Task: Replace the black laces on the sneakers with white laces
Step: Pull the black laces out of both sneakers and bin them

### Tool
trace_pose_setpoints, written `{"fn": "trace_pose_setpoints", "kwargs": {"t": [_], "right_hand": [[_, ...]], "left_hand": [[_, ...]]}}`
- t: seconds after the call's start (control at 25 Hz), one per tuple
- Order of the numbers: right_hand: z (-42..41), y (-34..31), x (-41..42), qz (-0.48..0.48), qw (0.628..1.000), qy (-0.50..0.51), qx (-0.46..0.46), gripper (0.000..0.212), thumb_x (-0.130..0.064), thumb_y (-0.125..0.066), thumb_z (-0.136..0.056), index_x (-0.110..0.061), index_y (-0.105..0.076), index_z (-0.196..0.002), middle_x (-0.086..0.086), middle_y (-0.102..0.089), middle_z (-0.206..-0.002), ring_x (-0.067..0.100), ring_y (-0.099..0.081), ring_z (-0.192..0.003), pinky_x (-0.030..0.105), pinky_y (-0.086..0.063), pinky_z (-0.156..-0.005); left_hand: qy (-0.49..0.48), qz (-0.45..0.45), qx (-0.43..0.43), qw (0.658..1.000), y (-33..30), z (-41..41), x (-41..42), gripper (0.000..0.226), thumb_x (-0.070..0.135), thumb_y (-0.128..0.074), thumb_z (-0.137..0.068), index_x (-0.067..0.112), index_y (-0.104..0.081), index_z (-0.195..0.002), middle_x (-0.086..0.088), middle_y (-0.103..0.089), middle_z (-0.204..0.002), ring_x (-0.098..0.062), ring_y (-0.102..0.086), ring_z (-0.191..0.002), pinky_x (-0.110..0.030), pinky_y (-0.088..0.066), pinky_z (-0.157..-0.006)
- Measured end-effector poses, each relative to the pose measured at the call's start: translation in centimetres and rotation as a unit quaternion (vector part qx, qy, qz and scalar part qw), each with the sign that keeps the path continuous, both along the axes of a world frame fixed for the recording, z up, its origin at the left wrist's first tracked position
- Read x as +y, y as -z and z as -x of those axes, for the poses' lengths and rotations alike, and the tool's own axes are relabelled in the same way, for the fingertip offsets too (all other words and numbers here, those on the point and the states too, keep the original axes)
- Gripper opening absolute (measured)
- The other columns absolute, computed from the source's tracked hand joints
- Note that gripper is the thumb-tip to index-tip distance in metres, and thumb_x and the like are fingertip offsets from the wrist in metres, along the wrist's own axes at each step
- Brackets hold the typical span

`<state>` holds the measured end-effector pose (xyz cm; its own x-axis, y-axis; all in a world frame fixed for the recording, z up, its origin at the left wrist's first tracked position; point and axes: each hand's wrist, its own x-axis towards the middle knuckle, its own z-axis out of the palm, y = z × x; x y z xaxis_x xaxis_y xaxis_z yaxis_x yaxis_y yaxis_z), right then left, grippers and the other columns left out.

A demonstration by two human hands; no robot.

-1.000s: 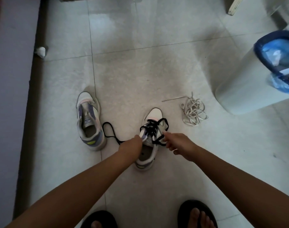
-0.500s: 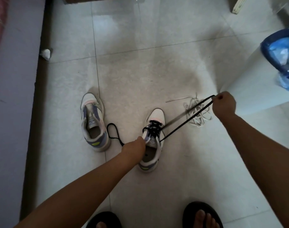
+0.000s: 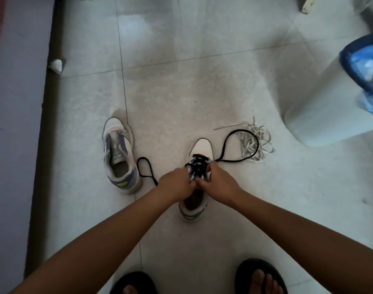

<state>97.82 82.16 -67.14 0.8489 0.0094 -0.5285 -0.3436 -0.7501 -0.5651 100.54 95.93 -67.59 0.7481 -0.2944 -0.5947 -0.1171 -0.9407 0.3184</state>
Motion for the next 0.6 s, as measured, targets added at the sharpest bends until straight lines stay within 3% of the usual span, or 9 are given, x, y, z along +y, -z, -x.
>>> {"fn": "trace_pose_setpoints", "kwargs": {"t": [0.08,0.2,0.28,0.44,0.6], "right_hand": [[0.0,-0.1,0.5,0.001,0.999,0.0,-0.035,0.037,-0.029,-0.058,-0.086,-0.012,-0.039,-0.113,0.002,-0.055,-0.09,0.024,-0.057,-0.084,0.03,-0.034,-0.061],[0.3,-0.3,-0.4,-0.019,0.999,-0.027,-0.04,0.029,-0.015,-0.053,-0.085,-0.015,-0.036,-0.108,-0.002,-0.048,-0.074,0.021,-0.05,-0.067,0.031,-0.031,-0.053],[0.5,-0.4,-1.3,-0.006,0.996,-0.068,-0.049,0.028,-0.011,-0.051,-0.086,-0.013,-0.04,-0.111,0.003,-0.051,-0.079,0.02,-0.046,-0.068,0.03,-0.029,-0.056],[0.5,-0.3,-1.3,0.024,0.989,-0.134,-0.066,0.029,-0.009,-0.046,-0.089,-0.012,-0.049,-0.117,0.012,-0.054,-0.11,0.028,-0.052,-0.094,0.033,-0.038,-0.07],[1.1,0.0,-0.8,0.168,0.964,-0.174,-0.112,0.034,-0.018,-0.042,-0.094,-0.018,-0.047,-0.127,0.005,-0.049,-0.121,0.024,-0.046,-0.109,0.032,-0.04,-0.072]], "left_hand": [[-0.017,0.052,-0.039,0.998,-0.4,-0.3,-0.1,0.035,0.03,-0.051,-0.091,0.004,-0.047,-0.114,-0.017,-0.056,-0.112,-0.032,-0.056,-0.102,-0.032,-0.039,-0.075],[-0.064,0.147,-0.016,0.987,-0.1,-0.4,1.6,0.027,0.018,-0.056,-0.086,0.011,-0.041,-0.106,-0.007,-0.058,-0.079,-0.029,-0.057,-0.077,-0.03,-0.034,-0.06],[-0.058,0.181,-0.014,0.982,0.0,0.2,2.7,0.025,0.014,-0.055,-0.086,0.017,-0.036,-0.103,-0.002,-0.053,-0.071,-0.027,-0.054,-0.069,-0.032,-0.036,-0.058],[0.081,0.075,-0.13,0.985,1.0,1.1,2.8,0.033,0.022,-0.046,-0.093,0.025,-0.045,-0.126,-0.004,-0.048,-0.114,-0.027,-0.056,-0.095,-0.035,-0.044,-0.064],[0.05,0.073,-0.143,0.986,1.3,1.1,1.9,0.034,0.015,-0.053,-0.087,0.026,-0.055,-0.119,-0.003,-0.039,-0.118,-0.023,-0.046,-0.103,-0.032,-0.041,-0.068]]}}
